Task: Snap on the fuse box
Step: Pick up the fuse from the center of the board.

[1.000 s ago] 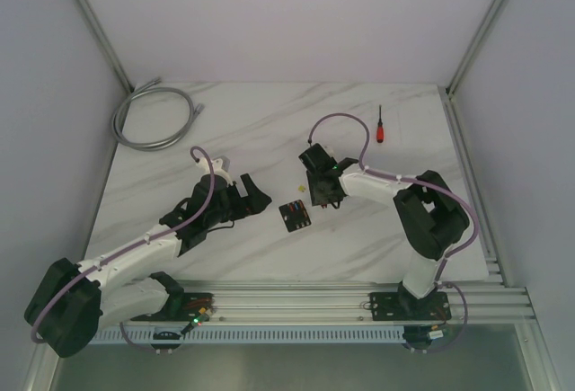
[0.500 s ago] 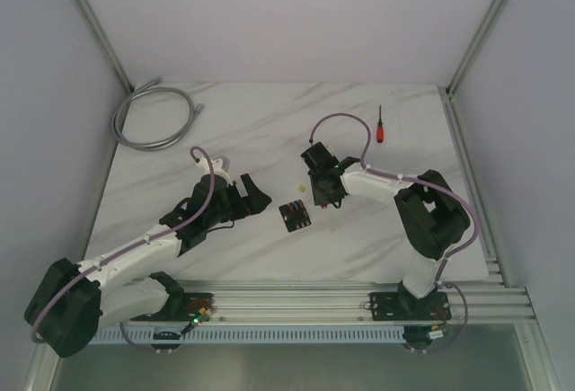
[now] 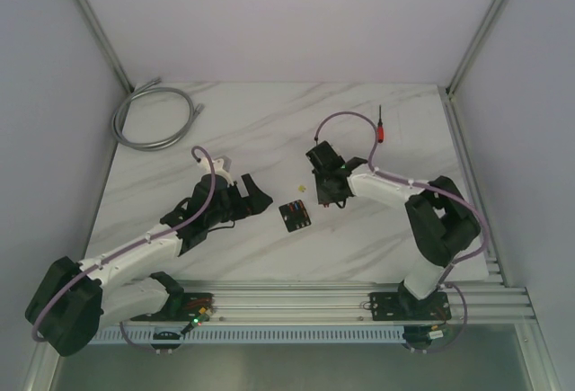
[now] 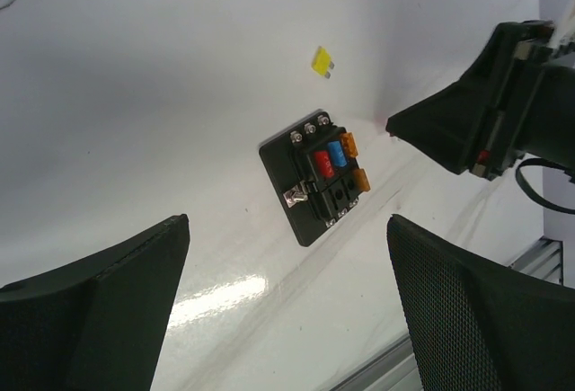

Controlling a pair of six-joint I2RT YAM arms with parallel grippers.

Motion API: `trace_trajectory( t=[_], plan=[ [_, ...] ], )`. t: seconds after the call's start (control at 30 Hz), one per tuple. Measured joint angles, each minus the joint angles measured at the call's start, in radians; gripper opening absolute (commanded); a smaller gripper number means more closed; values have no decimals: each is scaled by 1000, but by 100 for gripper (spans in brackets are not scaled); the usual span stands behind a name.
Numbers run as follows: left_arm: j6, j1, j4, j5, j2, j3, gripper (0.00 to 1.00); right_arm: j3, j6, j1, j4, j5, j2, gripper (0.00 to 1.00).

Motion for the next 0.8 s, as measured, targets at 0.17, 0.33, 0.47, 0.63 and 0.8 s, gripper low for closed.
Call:
trace_trajectory(
  t=[0.17, 0.33, 0.47, 0.63, 0.8],
  plan=[
    [0, 0, 29, 10, 0, 0, 95, -1, 25, 1, 2, 0, -106, 22],
    [2, -12, 95, 19, 8, 5, 89, -2, 83, 15, 29, -1, -231, 23],
    [16, -59, 146, 9, 34, 40, 81, -2, 142, 37, 67, -6, -319, 24],
    [31, -120, 258, -11, 88, 78, 74, -10, 212, 63, 116, -7, -390, 24],
    [60, -167, 328, -22, 169, 136, 67, -38, 267, 92, 163, -4, -431, 24]
  ],
)
